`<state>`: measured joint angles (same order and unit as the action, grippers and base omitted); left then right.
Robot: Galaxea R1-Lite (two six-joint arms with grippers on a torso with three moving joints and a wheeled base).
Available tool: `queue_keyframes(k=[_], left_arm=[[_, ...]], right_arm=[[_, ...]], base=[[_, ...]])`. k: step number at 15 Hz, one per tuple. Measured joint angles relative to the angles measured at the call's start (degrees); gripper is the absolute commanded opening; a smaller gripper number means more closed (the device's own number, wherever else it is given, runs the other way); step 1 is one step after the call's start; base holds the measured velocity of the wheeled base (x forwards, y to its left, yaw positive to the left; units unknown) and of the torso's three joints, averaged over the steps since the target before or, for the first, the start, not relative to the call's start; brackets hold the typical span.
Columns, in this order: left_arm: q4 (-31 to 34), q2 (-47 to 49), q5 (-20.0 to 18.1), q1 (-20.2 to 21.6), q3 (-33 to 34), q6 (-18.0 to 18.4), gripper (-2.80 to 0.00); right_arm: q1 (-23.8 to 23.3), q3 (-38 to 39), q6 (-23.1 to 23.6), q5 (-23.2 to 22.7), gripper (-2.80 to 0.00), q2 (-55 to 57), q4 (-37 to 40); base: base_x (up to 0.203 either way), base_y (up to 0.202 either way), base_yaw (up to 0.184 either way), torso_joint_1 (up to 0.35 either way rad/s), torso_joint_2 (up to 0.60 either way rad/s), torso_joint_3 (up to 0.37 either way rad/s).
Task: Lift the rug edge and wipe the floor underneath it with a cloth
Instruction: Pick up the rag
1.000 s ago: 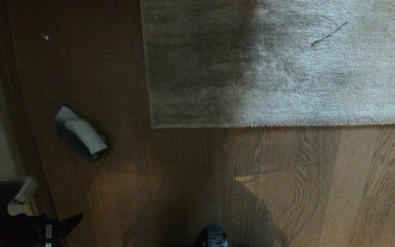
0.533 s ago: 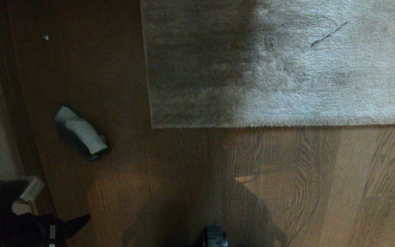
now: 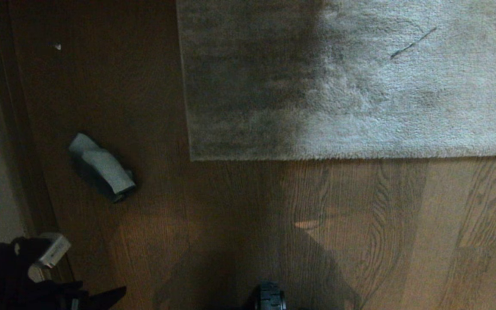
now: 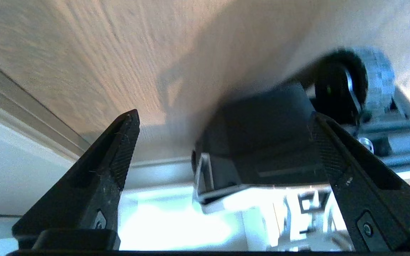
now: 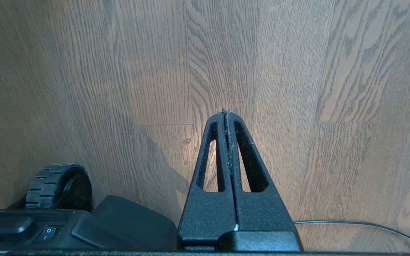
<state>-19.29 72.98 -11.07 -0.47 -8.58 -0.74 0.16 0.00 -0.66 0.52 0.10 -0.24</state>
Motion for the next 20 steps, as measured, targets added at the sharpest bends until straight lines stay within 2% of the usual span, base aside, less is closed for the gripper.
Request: queue_keyframes(k=[20], left_arm=[[-0.5, 2.9, 0.1, -9.6, 0.1, -0.7, 0.00]], right_arm=[[0.0, 0.0, 0.0, 0.0, -2.80, 0.0, 0.0]], base=[[0.000, 0.000, 0.000, 0.000, 0.00, 0.000]])
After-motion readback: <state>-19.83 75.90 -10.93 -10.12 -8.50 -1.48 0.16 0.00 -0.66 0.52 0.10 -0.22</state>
